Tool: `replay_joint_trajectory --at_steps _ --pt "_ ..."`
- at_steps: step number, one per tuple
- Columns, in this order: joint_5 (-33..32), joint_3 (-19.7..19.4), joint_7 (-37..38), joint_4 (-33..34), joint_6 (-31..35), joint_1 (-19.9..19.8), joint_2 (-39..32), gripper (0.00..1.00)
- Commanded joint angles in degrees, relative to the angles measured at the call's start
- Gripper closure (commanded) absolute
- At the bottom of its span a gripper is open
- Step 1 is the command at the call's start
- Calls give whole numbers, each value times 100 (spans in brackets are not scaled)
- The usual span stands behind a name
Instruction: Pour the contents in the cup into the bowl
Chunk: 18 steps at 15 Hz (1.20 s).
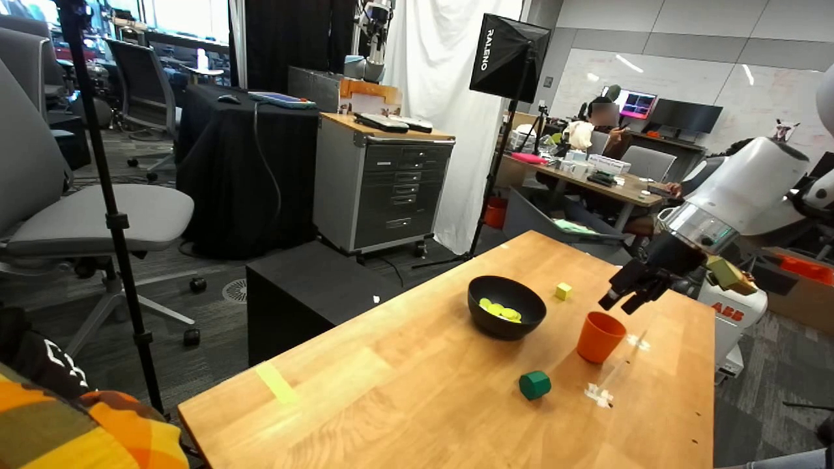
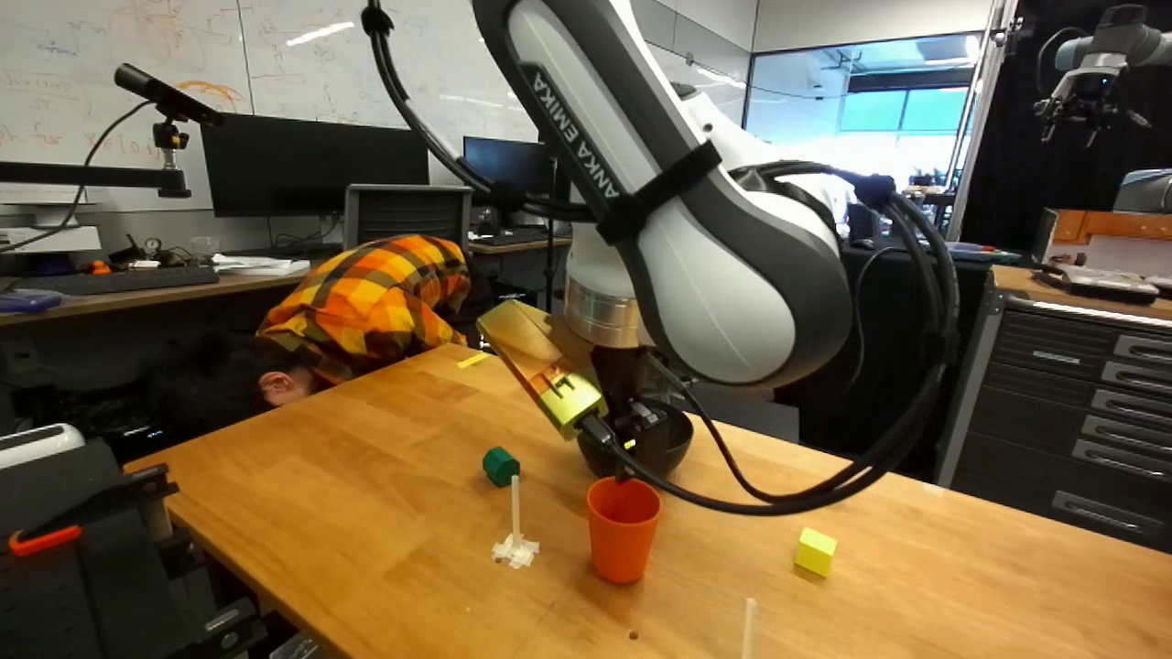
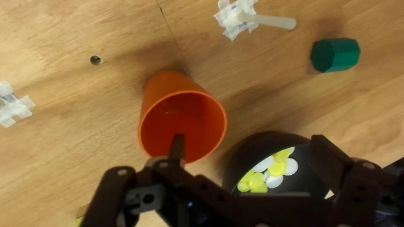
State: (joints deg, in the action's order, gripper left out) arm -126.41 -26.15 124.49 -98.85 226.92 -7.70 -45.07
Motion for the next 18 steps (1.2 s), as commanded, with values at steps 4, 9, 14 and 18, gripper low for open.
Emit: replay_joint_trajectory --at_steps 4,9,14,18 --pt "-1202 -87 -996 -1588 414 128 1268 0" --pt "-1862 -187 -1320 -2234 179 -32 1193 0" --pt "-1695 -191 -1228 -2094 239 -16 992 0" --pt "-1695 -187 -1226 -2083 238 7 992 0"
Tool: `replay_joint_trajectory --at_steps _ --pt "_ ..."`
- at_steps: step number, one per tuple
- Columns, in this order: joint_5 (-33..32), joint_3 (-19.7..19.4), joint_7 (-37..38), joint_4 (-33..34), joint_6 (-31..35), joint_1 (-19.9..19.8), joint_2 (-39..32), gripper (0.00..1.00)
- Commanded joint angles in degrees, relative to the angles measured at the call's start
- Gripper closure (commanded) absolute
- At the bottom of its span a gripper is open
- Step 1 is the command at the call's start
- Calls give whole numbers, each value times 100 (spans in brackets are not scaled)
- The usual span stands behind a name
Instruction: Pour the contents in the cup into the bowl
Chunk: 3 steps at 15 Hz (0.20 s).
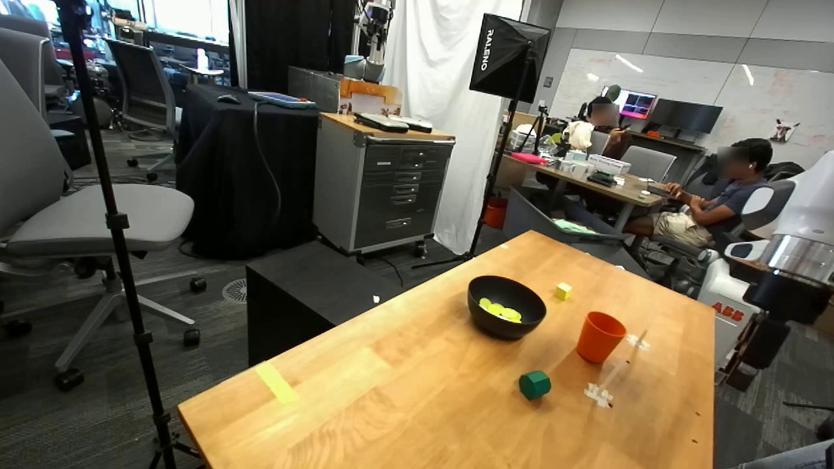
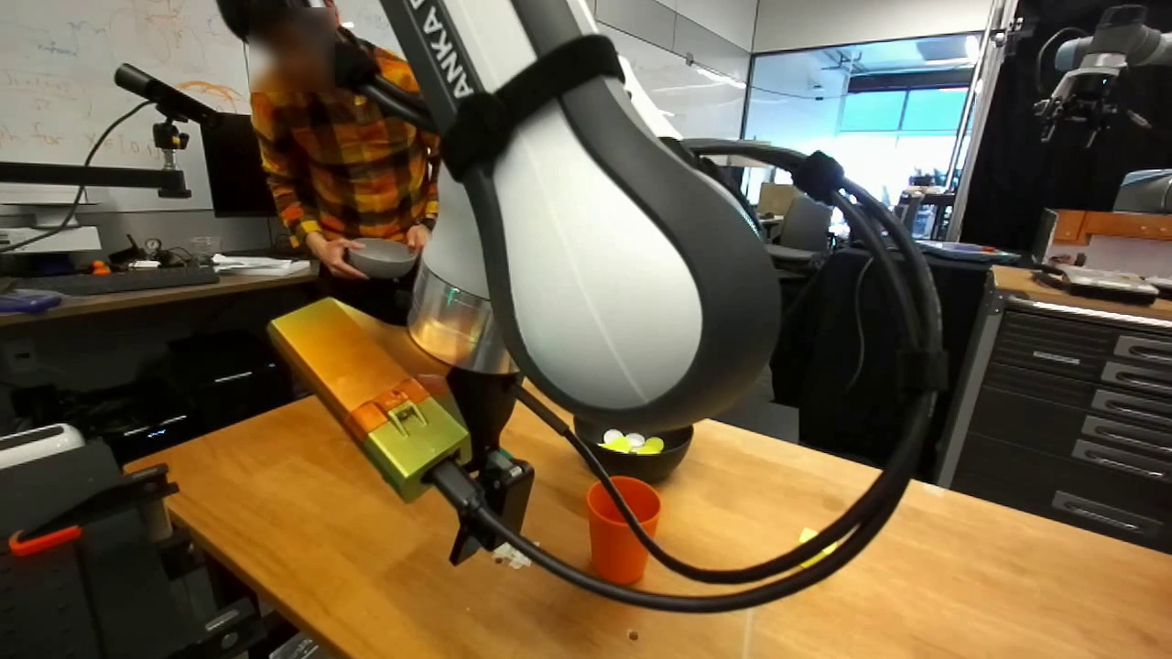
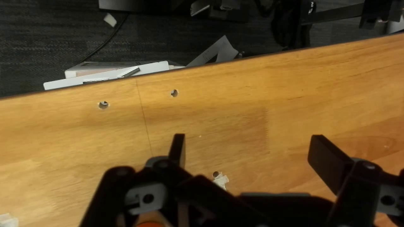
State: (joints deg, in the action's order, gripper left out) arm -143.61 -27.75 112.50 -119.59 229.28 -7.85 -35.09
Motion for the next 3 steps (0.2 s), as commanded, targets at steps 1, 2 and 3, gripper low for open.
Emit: replay_joint_trajectory --at_steps 1,2,3 --pt "25 -27 -27 -9 2 21 -5 0" --pt "25 -27 -27 -9 2 21 -5 0" --pt "25 -27 -27 -9 2 21 -5 0"
